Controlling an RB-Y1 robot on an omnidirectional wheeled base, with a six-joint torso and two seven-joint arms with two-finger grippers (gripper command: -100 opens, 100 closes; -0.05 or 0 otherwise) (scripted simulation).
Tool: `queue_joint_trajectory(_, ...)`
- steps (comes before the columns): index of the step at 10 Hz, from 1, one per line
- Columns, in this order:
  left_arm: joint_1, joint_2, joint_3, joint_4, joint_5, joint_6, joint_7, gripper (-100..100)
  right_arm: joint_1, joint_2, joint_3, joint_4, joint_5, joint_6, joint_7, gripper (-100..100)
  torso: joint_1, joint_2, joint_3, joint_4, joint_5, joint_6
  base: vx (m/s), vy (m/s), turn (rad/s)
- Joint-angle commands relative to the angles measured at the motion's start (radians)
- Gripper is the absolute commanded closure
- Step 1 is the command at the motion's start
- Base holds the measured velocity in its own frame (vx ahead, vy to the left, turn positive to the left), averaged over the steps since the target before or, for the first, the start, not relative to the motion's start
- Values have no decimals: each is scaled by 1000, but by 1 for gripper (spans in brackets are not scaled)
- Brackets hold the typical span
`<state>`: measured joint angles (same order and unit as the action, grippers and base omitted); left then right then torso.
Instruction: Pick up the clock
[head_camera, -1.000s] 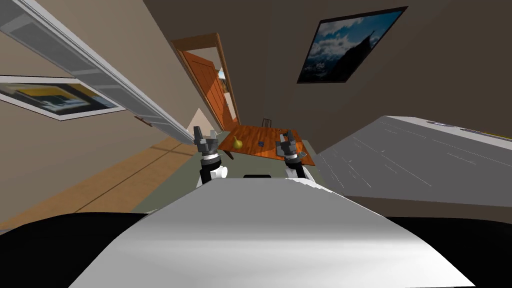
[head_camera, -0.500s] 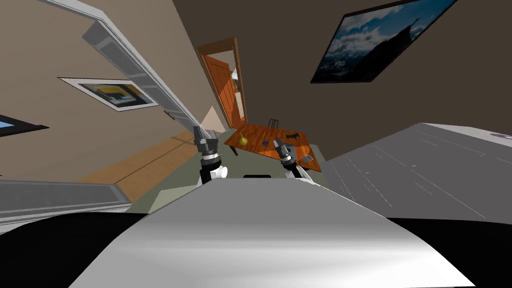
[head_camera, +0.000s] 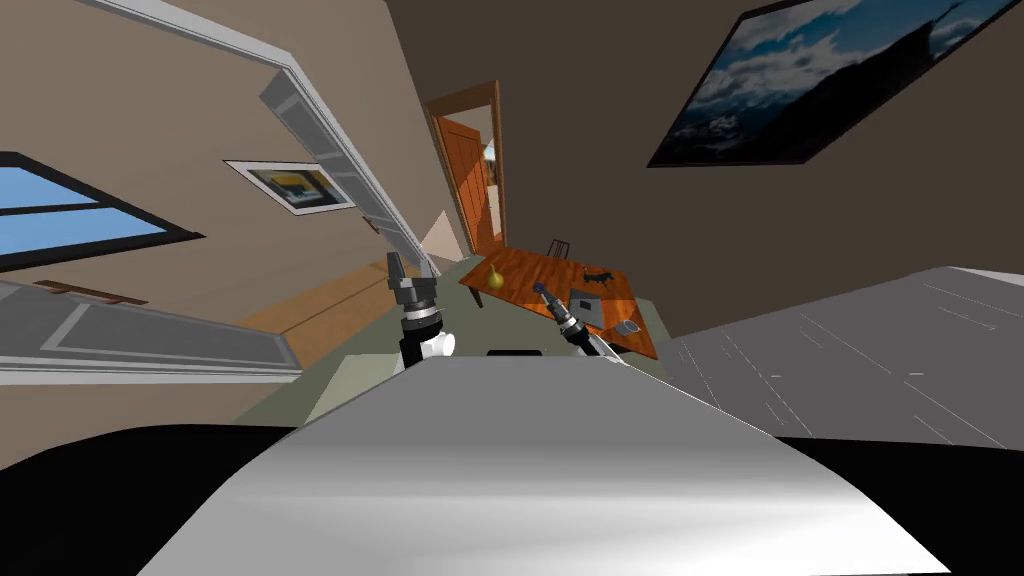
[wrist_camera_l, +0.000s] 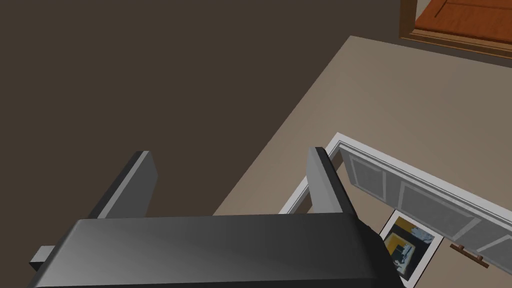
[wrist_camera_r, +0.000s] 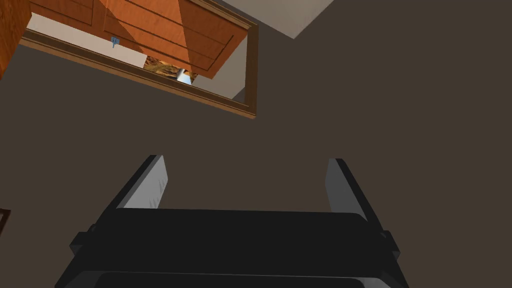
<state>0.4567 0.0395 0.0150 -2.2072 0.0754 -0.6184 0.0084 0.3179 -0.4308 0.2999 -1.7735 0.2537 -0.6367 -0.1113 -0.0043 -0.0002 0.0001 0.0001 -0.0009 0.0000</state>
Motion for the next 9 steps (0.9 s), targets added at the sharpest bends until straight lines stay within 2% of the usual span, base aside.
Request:
queue_joint_trajectory(1, 0, 0, 0, 0, 0, 0, 0, 0, -5, -18, 18, 50, 24, 11, -8, -100, 0, 0, 0, 0, 0, 0, -35, -30, 224)
queue_joint_trajectory(2, 0, 0, 0, 0, 0, 0, 0, 0, -5, -18, 18, 57, 24, 11, -8, -100, 0, 0, 0, 0, 0, 1, -16, -13, 30)
queue_joint_trajectory(4, 0, 0, 0, 0, 0, 0, 0, 0, -14, -82, 64, 150, 92, 11, -33, -100, 1, -1, 0, 0, 0, 0, -30, -10, 381)
queue_joint_trajectory(5, 0, 0, 0, 0, 0, 0, 0, 0, -14, -85, 64, 188, 96, 11, -33, -100, 0, 0, 0, 0, 0, 0, -31, -19, 246)
queue_joint_trajectory(6, 0, 0, 0, 0, 0, 0, 0, 0, -16, -118, 88, 216, 132, 11, -46, -100, 0, 0, 0, 0, 0, 1, -34, -22, 338)
queue_joint_trajectory(8, 0, 0, 0, 0, 0, 0, 0, 0, -16, -118, 88, 244, 132, 11, -46, -100, 0, -1, 0, 0, 0, 1, -15, -17, 122)
queue_joint_trajectory(9, 0, 0, 0, 0, 0, 0, 0, 0, -17, -150, 111, 284, 168, 12, -59, -100, 0, -2, -1, 0, 0, 1, -9, 2, 381)
